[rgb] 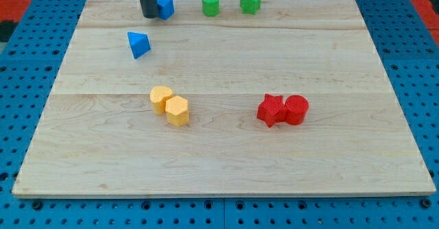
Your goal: Move blue triangle on left side of blue cube
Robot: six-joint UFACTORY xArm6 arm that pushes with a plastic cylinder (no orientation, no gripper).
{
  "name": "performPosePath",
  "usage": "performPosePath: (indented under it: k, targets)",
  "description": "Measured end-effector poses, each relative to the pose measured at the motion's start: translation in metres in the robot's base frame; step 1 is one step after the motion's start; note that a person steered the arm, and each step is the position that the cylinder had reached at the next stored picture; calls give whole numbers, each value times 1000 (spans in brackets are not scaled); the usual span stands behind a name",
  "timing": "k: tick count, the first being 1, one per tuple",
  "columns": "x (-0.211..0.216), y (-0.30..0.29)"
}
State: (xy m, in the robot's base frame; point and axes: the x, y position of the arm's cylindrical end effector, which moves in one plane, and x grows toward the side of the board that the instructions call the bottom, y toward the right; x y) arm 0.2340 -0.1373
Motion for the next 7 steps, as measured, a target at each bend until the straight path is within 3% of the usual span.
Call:
performPosePath:
  k: [1, 3, 4, 5, 7]
  targets:
    - [-9, 5]
    - [88, 35]
    - [104, 10]
    - [98, -66]
    - [54, -97]
